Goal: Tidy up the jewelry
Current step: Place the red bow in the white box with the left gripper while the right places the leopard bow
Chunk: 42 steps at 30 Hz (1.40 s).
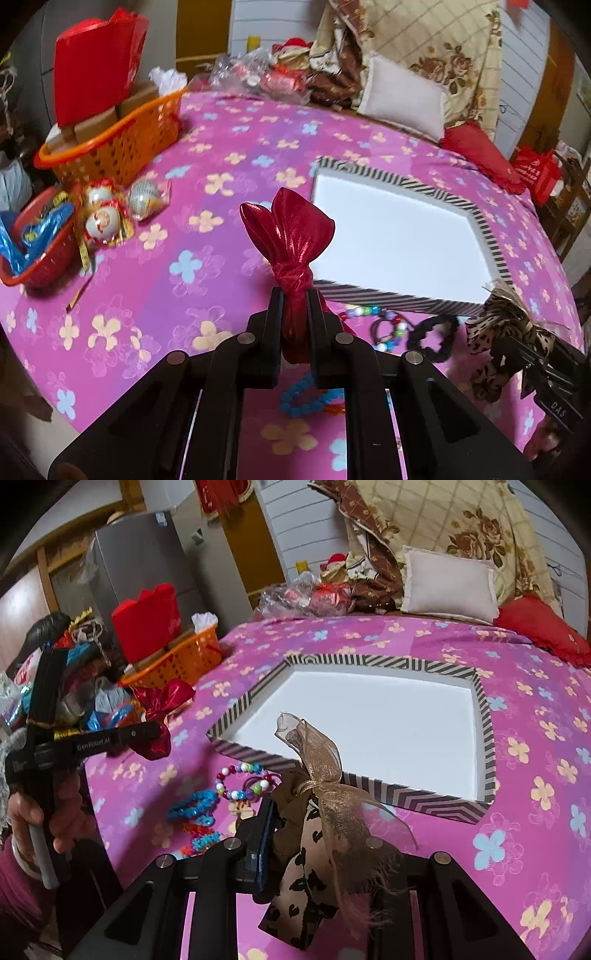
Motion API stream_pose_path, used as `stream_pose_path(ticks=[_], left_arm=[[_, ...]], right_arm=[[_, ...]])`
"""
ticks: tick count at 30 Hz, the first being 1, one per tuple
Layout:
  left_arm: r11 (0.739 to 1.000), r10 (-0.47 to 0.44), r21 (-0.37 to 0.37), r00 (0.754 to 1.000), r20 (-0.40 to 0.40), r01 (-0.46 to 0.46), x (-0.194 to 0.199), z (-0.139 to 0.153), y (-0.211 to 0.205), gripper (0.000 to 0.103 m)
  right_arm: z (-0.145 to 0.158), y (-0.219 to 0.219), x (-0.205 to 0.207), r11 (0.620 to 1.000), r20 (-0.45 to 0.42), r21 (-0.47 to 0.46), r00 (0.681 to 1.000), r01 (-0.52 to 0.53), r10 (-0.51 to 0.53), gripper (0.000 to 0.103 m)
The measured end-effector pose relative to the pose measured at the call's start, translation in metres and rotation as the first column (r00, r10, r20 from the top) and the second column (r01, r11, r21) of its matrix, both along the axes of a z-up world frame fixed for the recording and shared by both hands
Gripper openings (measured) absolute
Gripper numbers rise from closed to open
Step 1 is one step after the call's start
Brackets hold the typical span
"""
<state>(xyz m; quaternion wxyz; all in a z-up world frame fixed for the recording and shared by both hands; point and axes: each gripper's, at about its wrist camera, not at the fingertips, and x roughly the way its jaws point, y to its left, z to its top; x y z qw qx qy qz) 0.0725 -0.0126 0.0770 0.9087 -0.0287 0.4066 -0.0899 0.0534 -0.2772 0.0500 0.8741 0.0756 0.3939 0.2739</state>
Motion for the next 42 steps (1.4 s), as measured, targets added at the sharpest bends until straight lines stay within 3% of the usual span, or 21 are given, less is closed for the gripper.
stream_pose_path(ticks=[11,19,29,40,42], left_arm=[[0.997,-0.078,0.026,0.997,0.017,0.078,0.0,0.009,-0.041,0.01],[0.996,-0.093,0.008,0.995,-0.041,0.093,0.042,-0.001,-0.064,0.01],[0.994,-0.091,0.046,0.992,-0.092,0.096,0.087,-0.023,-0.086,0.01],[0.991,-0.071,0.101,0.984,-0.166,0.088,0.106,-0.06,-0.096,0.011],[0.99,-0.065,0.111,0.983,-0.173,0.085,0.107,-0.064,-0.097,0.011]], right_arm=[[0.016,-0.014,0.014,0.999,0.022,-0.006,0.999,0.038,-0.037,0.027],[0.024,-0.026,0.06,0.997,0.021,0.003,0.996,0.083,-0.083,0.027],[-0.019,-0.039,0.112,0.989,-0.081,-0.032,0.986,0.142,-0.145,0.027],[-0.052,-0.043,0.125,0.982,-0.151,-0.112,0.974,0.154,-0.17,0.028],[-0.055,-0.043,0.125,0.977,-0.148,-0.14,0.973,0.159,-0.18,0.033]])
